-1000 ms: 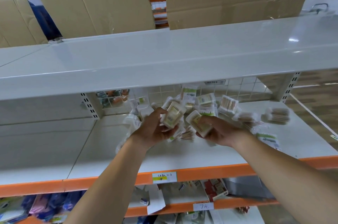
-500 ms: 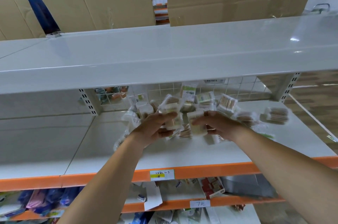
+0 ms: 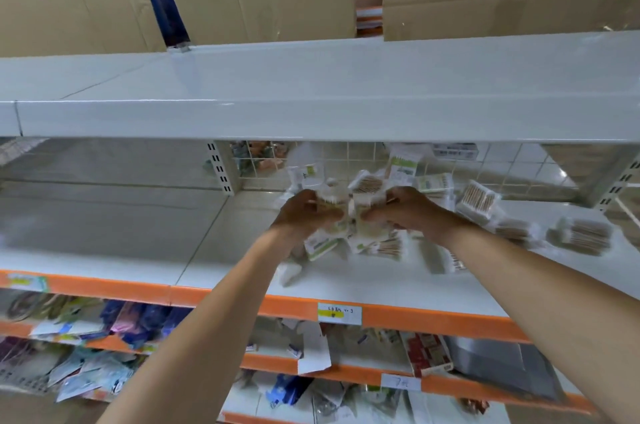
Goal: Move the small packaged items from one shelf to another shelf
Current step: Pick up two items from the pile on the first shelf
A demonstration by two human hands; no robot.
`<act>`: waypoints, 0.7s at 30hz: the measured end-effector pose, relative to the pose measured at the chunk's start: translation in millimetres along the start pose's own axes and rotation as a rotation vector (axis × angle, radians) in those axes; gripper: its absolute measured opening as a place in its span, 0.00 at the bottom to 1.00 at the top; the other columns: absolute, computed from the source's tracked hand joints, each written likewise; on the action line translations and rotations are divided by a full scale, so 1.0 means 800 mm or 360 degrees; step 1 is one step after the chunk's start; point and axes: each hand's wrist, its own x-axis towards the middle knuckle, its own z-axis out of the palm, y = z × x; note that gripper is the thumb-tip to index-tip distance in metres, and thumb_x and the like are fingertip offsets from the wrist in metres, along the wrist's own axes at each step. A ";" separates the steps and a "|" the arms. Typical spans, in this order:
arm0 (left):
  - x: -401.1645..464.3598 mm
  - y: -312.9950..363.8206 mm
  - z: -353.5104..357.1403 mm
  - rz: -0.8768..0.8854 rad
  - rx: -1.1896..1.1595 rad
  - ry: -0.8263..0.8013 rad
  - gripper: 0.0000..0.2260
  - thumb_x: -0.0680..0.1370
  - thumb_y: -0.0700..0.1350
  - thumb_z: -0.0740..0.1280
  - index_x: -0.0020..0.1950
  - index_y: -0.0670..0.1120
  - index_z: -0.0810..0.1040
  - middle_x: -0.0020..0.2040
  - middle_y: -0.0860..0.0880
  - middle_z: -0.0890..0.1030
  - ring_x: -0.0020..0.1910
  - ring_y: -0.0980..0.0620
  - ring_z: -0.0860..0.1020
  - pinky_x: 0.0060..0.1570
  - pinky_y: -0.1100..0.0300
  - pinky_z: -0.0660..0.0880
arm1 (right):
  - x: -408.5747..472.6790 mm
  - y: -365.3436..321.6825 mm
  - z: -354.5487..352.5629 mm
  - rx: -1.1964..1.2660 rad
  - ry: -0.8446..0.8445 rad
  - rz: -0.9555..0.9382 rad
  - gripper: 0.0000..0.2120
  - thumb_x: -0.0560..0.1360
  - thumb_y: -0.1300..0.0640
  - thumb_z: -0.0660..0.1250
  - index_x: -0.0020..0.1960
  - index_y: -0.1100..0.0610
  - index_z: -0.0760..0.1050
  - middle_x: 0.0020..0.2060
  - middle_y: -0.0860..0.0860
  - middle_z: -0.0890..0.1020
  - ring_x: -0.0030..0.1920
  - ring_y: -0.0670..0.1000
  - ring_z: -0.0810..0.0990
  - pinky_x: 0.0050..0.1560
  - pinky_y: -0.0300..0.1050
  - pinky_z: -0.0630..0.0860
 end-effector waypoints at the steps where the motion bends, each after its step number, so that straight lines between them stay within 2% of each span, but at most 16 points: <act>1: -0.001 -0.002 -0.007 -0.0009 0.0029 0.0048 0.09 0.69 0.46 0.78 0.45 0.52 0.80 0.37 0.56 0.84 0.35 0.60 0.82 0.30 0.70 0.73 | 0.003 -0.007 0.006 -0.0012 -0.0021 -0.0018 0.07 0.69 0.58 0.78 0.40 0.56 0.79 0.26 0.45 0.79 0.23 0.38 0.74 0.23 0.31 0.66; 3: -0.006 -0.008 -0.021 -0.0036 0.0077 0.0130 0.08 0.68 0.47 0.78 0.41 0.54 0.81 0.36 0.58 0.83 0.32 0.64 0.80 0.27 0.72 0.71 | 0.008 -0.020 0.019 -0.0042 -0.0071 -0.0063 0.10 0.70 0.59 0.77 0.44 0.62 0.78 0.30 0.51 0.77 0.23 0.39 0.72 0.22 0.31 0.64; 5: -0.011 -0.016 -0.036 -0.0081 0.0136 0.0212 0.08 0.68 0.51 0.78 0.41 0.55 0.80 0.38 0.57 0.83 0.34 0.62 0.80 0.29 0.69 0.72 | 0.014 -0.033 0.033 -0.0115 -0.0100 -0.0089 0.12 0.70 0.59 0.77 0.45 0.64 0.77 0.31 0.54 0.75 0.26 0.43 0.72 0.24 0.32 0.65; 7: -0.016 -0.028 -0.051 -0.0131 0.0138 0.0294 0.10 0.67 0.52 0.78 0.41 0.55 0.79 0.41 0.56 0.83 0.40 0.57 0.81 0.37 0.61 0.78 | 0.021 -0.044 0.048 -0.0114 -0.0122 -0.0071 0.12 0.70 0.58 0.77 0.45 0.64 0.79 0.29 0.50 0.76 0.28 0.46 0.75 0.27 0.35 0.68; 9: -0.022 -0.040 -0.066 -0.0160 0.0056 0.0330 0.11 0.67 0.50 0.79 0.43 0.54 0.79 0.43 0.55 0.83 0.44 0.53 0.82 0.44 0.57 0.81 | 0.030 -0.054 0.064 -0.0094 -0.0162 -0.0072 0.09 0.70 0.59 0.77 0.44 0.62 0.80 0.26 0.46 0.78 0.27 0.43 0.76 0.26 0.34 0.69; 11: -0.029 -0.050 -0.083 -0.0188 -0.0042 0.0341 0.13 0.67 0.48 0.80 0.48 0.51 0.80 0.44 0.52 0.84 0.44 0.53 0.82 0.45 0.58 0.80 | 0.039 -0.064 0.083 -0.0119 -0.0189 -0.0064 0.11 0.70 0.59 0.78 0.47 0.65 0.81 0.28 0.49 0.80 0.25 0.41 0.75 0.25 0.33 0.68; 13: -0.038 -0.059 -0.103 -0.0220 -0.0085 0.0357 0.15 0.68 0.47 0.79 0.51 0.48 0.80 0.45 0.51 0.84 0.43 0.53 0.82 0.42 0.60 0.79 | 0.047 -0.074 0.105 -0.0170 -0.0196 -0.0045 0.16 0.69 0.56 0.78 0.50 0.66 0.81 0.35 0.55 0.82 0.31 0.45 0.78 0.31 0.37 0.70; 15: -0.046 -0.066 -0.124 -0.0222 -0.0146 0.0405 0.13 0.68 0.44 0.79 0.48 0.49 0.80 0.42 0.51 0.84 0.40 0.56 0.82 0.38 0.63 0.79 | 0.058 -0.080 0.126 -0.0229 -0.0211 -0.0040 0.16 0.67 0.54 0.79 0.48 0.63 0.82 0.36 0.54 0.84 0.37 0.50 0.81 0.37 0.41 0.73; 17: -0.055 -0.073 -0.146 -0.0200 -0.0246 0.0461 0.13 0.68 0.40 0.79 0.47 0.52 0.80 0.42 0.52 0.85 0.40 0.56 0.83 0.35 0.65 0.78 | 0.069 -0.085 0.148 -0.0293 -0.0225 -0.0035 0.15 0.66 0.55 0.80 0.48 0.62 0.82 0.37 0.55 0.84 0.40 0.54 0.83 0.39 0.44 0.76; 19: -0.061 -0.081 -0.168 -0.0172 -0.0230 0.0478 0.13 0.68 0.37 0.78 0.44 0.55 0.83 0.40 0.53 0.86 0.42 0.54 0.83 0.37 0.65 0.79 | 0.078 -0.093 0.170 -0.0369 -0.0245 -0.0039 0.16 0.66 0.54 0.79 0.48 0.61 0.81 0.40 0.57 0.85 0.42 0.55 0.84 0.40 0.47 0.79; 21: -0.068 -0.090 -0.190 -0.0220 -0.0270 0.0498 0.13 0.69 0.38 0.78 0.47 0.52 0.81 0.43 0.49 0.86 0.44 0.52 0.84 0.44 0.61 0.81 | 0.088 -0.106 0.192 -0.0491 -0.0210 -0.0076 0.17 0.64 0.50 0.79 0.46 0.58 0.79 0.39 0.52 0.84 0.39 0.51 0.83 0.34 0.42 0.76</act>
